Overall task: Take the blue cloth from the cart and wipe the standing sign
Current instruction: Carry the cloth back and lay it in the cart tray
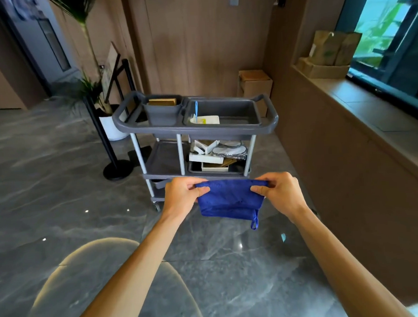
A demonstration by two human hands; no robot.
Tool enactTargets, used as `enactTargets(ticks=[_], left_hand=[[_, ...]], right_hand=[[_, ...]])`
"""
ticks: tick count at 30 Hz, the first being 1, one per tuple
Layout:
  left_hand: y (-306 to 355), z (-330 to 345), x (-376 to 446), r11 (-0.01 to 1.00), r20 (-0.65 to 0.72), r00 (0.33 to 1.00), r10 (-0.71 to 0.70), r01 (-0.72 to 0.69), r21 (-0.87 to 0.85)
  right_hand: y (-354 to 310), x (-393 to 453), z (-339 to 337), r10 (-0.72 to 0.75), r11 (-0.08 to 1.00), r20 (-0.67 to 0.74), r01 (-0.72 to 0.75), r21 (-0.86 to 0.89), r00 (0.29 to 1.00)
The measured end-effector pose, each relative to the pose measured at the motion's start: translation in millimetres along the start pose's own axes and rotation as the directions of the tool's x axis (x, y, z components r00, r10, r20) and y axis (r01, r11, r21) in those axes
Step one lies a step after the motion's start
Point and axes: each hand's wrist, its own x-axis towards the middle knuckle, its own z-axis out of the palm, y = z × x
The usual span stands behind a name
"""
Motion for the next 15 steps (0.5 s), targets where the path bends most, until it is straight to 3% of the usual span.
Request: enactTargets(ticks=[15], left_hand=[[-16, 27, 177, 1.0, -0.03, 1.0, -0.002, 0.002, 0.009]], right_hand=[[29, 180, 24, -0.021, 1.0, 0.039, 0.021, 0.014, 0.999]])
